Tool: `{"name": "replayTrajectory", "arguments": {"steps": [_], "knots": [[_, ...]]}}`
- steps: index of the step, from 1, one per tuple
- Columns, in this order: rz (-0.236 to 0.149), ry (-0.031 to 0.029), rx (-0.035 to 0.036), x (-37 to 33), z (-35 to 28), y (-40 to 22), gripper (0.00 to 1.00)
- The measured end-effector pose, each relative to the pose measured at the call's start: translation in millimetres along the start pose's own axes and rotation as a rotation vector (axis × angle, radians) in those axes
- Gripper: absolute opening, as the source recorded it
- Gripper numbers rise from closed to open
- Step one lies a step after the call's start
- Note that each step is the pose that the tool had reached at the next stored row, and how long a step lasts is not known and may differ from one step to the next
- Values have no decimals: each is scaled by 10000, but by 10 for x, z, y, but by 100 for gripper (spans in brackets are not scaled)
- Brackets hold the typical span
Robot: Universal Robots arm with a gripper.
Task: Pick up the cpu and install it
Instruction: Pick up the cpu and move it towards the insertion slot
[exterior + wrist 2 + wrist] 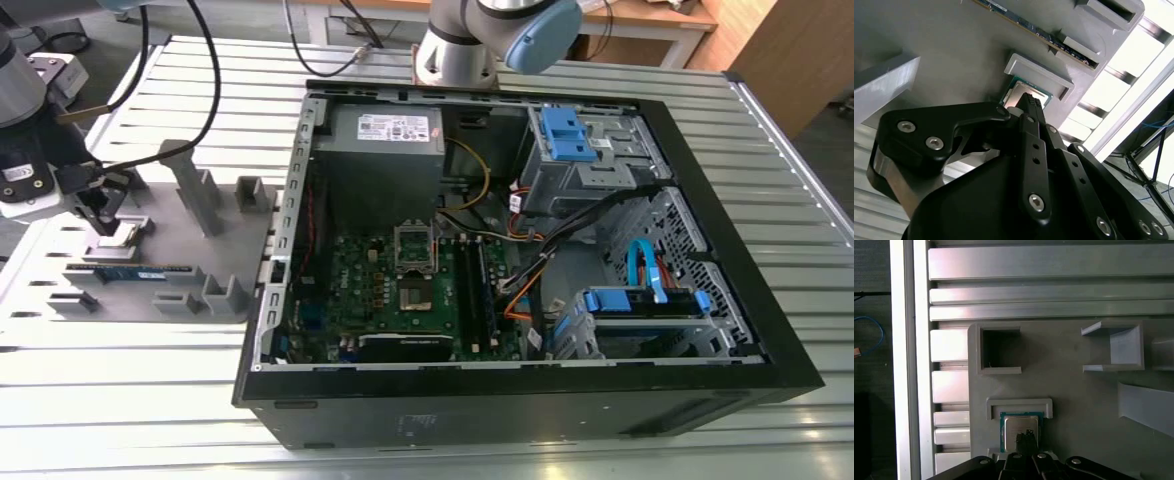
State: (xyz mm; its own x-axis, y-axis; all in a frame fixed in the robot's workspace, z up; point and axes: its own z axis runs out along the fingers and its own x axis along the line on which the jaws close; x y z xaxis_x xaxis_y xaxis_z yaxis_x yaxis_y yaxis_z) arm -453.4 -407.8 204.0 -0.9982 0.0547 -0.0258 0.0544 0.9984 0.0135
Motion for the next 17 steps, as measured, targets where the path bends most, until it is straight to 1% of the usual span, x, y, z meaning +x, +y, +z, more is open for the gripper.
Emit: {"name": "replayTrajectory", "arguments": {"steps": [4, 6, 7, 9, 10, 11, 12, 13, 14, 15, 16, 17], "knots": [[0, 0, 0, 0, 1, 0, 11], [0, 0, 0, 0, 1, 0, 22], [0, -1, 0, 0, 2, 0, 22], [0, 0, 0, 0, 2, 0, 35], [0, 0, 0, 0, 3, 0, 35], [1, 0, 0, 0, 3, 0, 41], [0, 0, -1, 0, 3, 0, 41], [0, 0, 0, 0, 4, 0, 53], [0, -1, -1, 0, 4, 0, 53], [0, 0, 0, 0, 4, 0, 58], [0, 0, -1, 0, 5, 0, 58], [0, 0, 1, 0, 5, 0, 64]]}}
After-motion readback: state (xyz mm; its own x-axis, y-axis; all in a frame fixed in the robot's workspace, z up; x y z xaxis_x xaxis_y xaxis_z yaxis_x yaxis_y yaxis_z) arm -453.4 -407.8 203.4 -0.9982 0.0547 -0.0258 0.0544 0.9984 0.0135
